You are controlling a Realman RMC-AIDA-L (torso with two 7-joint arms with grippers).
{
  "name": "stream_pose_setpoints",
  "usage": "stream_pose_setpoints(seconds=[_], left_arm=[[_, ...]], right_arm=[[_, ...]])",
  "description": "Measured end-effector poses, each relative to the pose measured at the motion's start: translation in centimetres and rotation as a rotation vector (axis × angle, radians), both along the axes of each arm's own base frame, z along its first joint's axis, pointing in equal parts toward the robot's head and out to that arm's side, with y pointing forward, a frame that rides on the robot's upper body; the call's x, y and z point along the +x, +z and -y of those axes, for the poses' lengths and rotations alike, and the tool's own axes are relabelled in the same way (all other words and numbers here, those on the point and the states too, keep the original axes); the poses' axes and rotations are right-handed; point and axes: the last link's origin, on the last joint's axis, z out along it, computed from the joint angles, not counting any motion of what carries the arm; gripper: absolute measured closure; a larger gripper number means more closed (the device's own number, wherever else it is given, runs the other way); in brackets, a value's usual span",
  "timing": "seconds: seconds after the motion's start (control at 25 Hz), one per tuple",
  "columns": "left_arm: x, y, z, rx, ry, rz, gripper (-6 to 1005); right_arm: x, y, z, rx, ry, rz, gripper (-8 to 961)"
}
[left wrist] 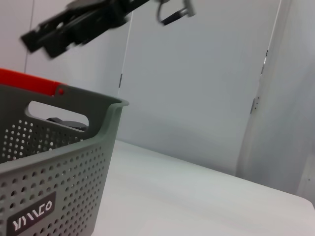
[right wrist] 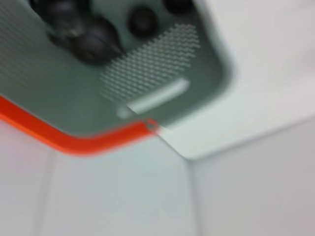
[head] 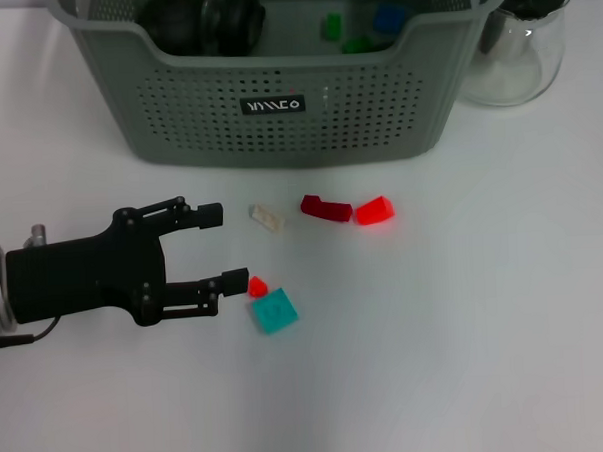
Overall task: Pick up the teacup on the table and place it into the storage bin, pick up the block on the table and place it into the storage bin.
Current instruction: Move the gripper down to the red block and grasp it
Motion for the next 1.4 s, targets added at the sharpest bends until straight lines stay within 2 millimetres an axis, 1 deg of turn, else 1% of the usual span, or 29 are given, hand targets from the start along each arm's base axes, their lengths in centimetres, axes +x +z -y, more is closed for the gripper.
stream_pose_setpoints(seconds=[0.12, 0.24, 0.32, 0.4, 0.44, 0.52, 0.6, 0.72, 0.84, 0.96, 1.16, 1.4], left_arm=[[-0.1, 0.0, 0.1, 0.0, 0.003, 0.001, 156], [-0.1, 0.0, 0.1, 0.0, 0.005, 0.002, 156], [-0.1, 0.0, 0.2, -0.001, 0.007, 0.002, 156], [-0.1, 0.0, 0.2, -0.001, 0.008, 0.002, 156], [-0.1, 0.0, 0.2, 0.0, 0.008, 0.002, 156], [-0.1, 0.0, 0.2, 0.0, 0.008, 0.001, 156], [-0.2, 0.0, 0.2, 0.001, 0.008, 0.001, 156], [-0.2, 0.0, 0.2, 0.002, 0.007, 0.0, 156], [-0.2, 0.0, 0.2, 0.002, 0.006, -0.001, 156], [-0.2, 0.0, 0.1, 0.003, 0.008, -0.001, 156], [-0.2, -0.1, 0.0, 0.005, 0.01, -0.002, 156], [-0.1, -0.1, 0.0, 0.005, 0.014, 0.003, 156]], right_arm=[[-0.4, 1.5, 2.2, -0.036, 0.103, -0.069, 221], [0.0, 2.6, 5.0, -0.106, 0.204, -0.155, 226], [0.6, 3.0, 6.5, -0.157, 0.247, -0.195, 227], [1.9, 3.1, 7.9, -0.224, 0.278, -0.205, 228], [2.4, 3.0, 8.3, -0.246, 0.288, -0.193, 228], [4.1, 2.2, 9.3, -0.317, 0.302, -0.141, 229], [5.9, 1.3, 9.8, -0.385, 0.289, -0.074, 230], [8.1, -0.2, 10.0, -0.473, 0.226, 0.021, 231], [10.2, -1.6, 9.3, -0.522, 0.134, 0.128, 232], [11.8, -3.1, 8.2, -0.528, 0.06, 0.228, 233], [12.9, -5.5, 6.8, -0.499, 0.05, 0.318, 235], [13.0, -7.1, 5.8, -0.44, 0.105, 0.366, 238]])
